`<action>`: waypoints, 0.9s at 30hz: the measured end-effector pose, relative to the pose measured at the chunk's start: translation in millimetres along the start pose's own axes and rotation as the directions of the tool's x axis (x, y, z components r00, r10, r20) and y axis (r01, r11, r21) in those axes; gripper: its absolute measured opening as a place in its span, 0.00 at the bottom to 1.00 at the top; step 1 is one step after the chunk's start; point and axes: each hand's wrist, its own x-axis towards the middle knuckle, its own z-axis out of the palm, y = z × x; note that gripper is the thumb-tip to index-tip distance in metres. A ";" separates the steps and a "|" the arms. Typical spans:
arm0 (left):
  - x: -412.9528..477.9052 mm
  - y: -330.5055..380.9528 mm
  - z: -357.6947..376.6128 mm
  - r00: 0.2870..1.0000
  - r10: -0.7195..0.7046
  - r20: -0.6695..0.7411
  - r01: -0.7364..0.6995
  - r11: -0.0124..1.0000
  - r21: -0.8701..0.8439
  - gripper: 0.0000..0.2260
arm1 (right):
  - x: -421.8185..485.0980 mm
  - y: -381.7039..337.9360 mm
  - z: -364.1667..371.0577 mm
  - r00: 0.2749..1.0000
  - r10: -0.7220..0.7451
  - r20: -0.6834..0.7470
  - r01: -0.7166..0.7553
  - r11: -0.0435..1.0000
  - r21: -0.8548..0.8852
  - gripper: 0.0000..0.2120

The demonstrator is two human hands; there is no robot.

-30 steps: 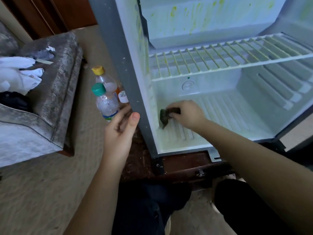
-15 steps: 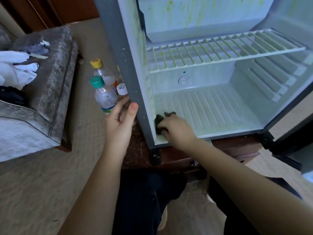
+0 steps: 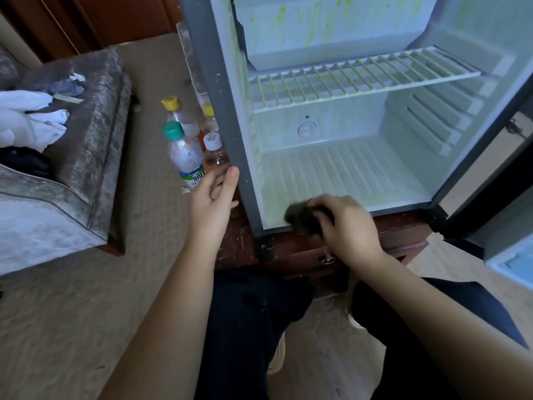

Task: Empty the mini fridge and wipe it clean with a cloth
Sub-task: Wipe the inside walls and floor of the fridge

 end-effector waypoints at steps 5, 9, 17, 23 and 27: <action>2.1 -4.2 -1.7 1.000 0.001 -0.008 -0.001 1.000 -0.004 0.03 | 23.7 8.9 -3.0 0.998 0.060 0.000 -0.060 0.998 0.013 0.09; 7.1 -7.8 -3.7 1.000 0.011 -0.007 -0.011 1.000 -0.014 0.02 | 53.3 23.7 8.0 0.981 0.163 -0.108 -0.140 0.971 0.192 0.16; 10.5 -11.9 -2.5 1.000 0.022 -0.017 -0.023 0.999 -0.037 0.02 | 110.9 -7.6 72.8 0.989 0.021 0.145 -0.019 1.000 -0.014 0.20; 4.5 -6.8 -0.2 1.000 0.013 -0.015 -0.014 0.999 -0.051 0.02 | 89.0 -15.4 67.5 0.964 -0.088 0.251 0.119 0.986 -0.113 0.14; -3.4 -6.9 1.1 0.999 -0.023 -0.047 0.020 0.998 -0.056 0.02 | 32.5 -17.3 45.5 0.945 -0.145 0.292 0.157 0.987 -0.019 0.12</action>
